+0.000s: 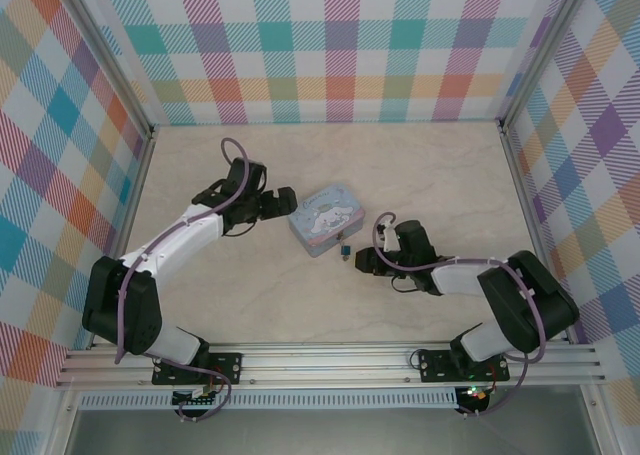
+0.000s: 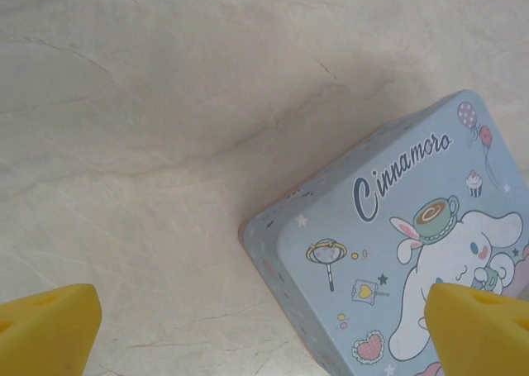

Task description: Unlock the padlock with the key

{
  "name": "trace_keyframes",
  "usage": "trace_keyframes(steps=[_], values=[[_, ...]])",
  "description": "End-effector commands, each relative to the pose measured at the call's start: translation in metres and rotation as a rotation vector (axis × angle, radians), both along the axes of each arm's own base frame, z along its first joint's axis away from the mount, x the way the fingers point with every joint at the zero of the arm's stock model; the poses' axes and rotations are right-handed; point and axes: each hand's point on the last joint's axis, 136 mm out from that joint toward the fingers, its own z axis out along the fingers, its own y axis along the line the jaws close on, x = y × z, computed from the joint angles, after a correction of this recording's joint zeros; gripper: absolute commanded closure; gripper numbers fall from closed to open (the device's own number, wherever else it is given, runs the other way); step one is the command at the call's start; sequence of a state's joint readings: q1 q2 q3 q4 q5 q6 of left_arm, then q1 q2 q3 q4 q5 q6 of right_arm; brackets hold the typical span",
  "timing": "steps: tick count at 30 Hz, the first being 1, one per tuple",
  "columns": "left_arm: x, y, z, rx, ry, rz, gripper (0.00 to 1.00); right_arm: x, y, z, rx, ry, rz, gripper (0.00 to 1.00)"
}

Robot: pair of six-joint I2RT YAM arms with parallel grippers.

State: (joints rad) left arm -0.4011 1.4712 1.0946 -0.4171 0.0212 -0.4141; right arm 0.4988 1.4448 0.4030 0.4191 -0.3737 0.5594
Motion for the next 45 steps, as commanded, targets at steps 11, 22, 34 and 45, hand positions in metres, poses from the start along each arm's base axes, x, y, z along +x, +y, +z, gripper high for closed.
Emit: trace_keyframes(steps=[11,22,34,45], values=[[0.033,-0.018,-0.033,-0.036,0.068,-0.14,0.0,0.029,0.036,0.054,0.203,-0.181,0.145,0.05],[0.019,-0.012,-0.073,0.0,0.158,-0.139,0.0,0.05,0.054,0.034,0.2,-0.115,0.187,0.16],[0.016,-0.01,-0.085,-0.001,0.18,-0.125,0.0,0.044,0.064,0.025,0.257,-0.061,0.248,0.23],[0.014,-0.008,-0.086,0.0,0.185,-0.114,0.0,0.036,0.059,0.029,0.258,-0.089,0.25,0.39]])
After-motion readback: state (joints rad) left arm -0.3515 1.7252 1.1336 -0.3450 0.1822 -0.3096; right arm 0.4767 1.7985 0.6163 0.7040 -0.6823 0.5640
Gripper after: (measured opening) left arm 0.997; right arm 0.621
